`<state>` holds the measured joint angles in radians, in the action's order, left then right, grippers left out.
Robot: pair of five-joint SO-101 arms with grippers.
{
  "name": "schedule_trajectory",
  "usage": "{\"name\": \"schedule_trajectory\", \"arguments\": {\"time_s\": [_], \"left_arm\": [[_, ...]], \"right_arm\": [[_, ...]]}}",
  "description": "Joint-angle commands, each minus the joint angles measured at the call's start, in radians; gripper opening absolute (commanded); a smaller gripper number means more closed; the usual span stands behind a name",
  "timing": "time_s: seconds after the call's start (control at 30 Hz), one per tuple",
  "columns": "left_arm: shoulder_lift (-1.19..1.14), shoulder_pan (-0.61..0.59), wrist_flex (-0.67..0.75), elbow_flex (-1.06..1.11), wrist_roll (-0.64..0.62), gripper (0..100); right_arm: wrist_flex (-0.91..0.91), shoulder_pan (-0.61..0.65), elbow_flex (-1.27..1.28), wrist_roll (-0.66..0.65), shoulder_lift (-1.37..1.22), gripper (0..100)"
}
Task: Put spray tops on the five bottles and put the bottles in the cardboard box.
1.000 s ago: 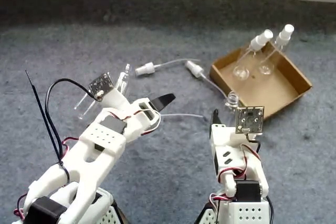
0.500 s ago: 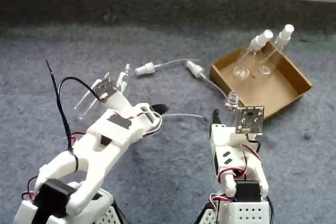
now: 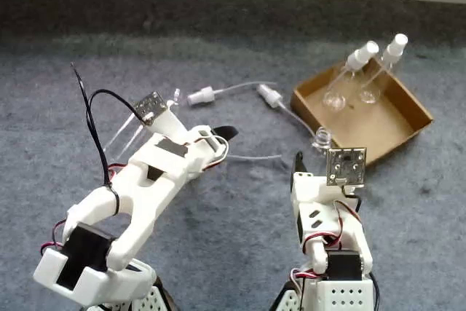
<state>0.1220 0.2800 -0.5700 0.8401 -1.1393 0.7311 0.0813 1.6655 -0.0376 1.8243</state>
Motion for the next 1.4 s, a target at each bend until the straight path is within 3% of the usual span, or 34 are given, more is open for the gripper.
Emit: {"name": "schedule_trajectory", "arguments": {"time_s": [0.0, 0.13, 0.33, 0.6, 0.9, 1.2, 1.37], "left_arm": [[-0.002, -0.015, 0.012, -0.054, -0.008, 39], [-0.004, -0.013, 0.012, -0.056, -0.008, 35], [-0.004, -0.018, 0.020, -0.058, -0.003, 14], [-0.004, -0.019, 0.014, -0.054, -0.003, 18], [-0.004, -0.019, 0.012, -0.048, -0.008, 5], [0.005, -0.012, 0.012, -0.048, 0.000, 2], [0.007, -0.012, 0.015, -0.056, 0.207, 2]], "right_arm": [[-0.027, -0.008, 0.016, 0.002, 0.008, 12.8], [-0.027, -0.008, 0.016, 0.002, 0.008, 12.8], [-0.027, -0.008, 0.016, 0.002, 0.008, 12.8], [-0.027, -0.008, 0.016, 0.002, 0.008, 12.8], [-0.027, -0.008, 0.016, 0.002, 0.008, 12.8], [-0.027, -0.008, 0.016, 0.002, 0.008, 12.8], [-0.027, -0.008, 0.016, 0.002, 0.008, 12.8]]}}
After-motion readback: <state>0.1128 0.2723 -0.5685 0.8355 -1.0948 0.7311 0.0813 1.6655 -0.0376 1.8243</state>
